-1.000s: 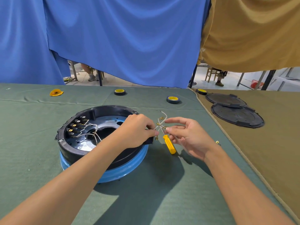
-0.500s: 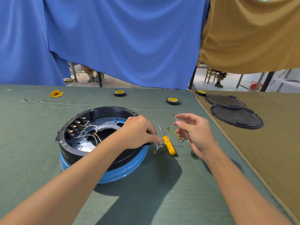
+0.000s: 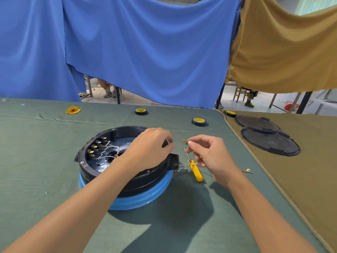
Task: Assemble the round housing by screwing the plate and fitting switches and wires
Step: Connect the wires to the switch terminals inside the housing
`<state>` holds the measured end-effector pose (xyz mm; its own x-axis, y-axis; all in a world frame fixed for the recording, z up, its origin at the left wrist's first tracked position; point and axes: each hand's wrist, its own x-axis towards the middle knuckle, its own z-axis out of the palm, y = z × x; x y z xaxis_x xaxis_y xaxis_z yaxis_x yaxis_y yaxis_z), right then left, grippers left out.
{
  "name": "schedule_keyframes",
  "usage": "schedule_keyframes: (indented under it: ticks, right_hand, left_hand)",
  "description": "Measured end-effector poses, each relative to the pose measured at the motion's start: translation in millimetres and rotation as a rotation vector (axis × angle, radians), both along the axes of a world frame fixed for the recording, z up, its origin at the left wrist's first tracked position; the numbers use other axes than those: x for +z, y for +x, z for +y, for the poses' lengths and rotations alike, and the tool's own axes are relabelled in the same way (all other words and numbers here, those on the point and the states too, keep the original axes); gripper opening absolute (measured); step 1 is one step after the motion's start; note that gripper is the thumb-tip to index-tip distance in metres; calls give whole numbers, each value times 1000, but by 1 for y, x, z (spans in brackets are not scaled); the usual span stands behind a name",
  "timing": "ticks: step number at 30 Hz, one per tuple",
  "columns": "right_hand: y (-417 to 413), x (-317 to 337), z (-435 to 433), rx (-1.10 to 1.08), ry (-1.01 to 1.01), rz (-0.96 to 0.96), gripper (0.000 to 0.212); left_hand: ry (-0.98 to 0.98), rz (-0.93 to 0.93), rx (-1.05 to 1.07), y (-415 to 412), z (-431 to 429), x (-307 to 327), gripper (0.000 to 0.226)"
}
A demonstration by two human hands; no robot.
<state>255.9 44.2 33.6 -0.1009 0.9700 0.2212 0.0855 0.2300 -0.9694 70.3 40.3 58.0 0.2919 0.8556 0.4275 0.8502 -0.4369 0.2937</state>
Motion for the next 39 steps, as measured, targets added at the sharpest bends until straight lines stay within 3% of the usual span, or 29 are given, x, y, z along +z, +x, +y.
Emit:
schedule_keyframes:
  ticks: [4, 8, 12, 16, 19, 28, 31, 34, 36, 39]
  right_hand:
    - [-17, -8, 0, 34, -61, -218, 16]
    - [-21, -18, 7, -109, -76, -309, 17]
    - [-19, -18, 13, -165, -86, -498, 16]
    - [-22, -13, 15, -145, -94, -640, 19]
    - [-23, -4, 20, -198, -59, -611, 21]
    - [-8, 18, 42, -407, -109, -625, 24]
    - [-4, 14, 43, -376, -209, -741, 23]
    - [-8, 16, 42, -395, -108, -908, 22]
    - [-20, 25, 39, -371, 14, -833, 19]
    - [-54, 43, 24, -139, 43, -575, 18]
  left_hand:
    - [-12, 20, 165, -45, -2, 0, 24]
    - [-28, -185, 392, -93, -8, -7, 25]
    - [-79, -357, 479, -117, -9, -3, 18]
    - [-165, -311, 538, -131, -6, -5, 27]
    - [-229, -267, 519, -132, -3, -20, 30]
    - [-160, -894, 508, -138, -4, -33, 33]
    - [-191, -1010, 485, -141, -5, -33, 29]
    - [-210, -1054, 466, -144, -7, -32, 27]
    - [-248, -1083, 437, -146, -5, -31, 26]
    - [-308, -1166, 380, -150, -5, -28, 24]
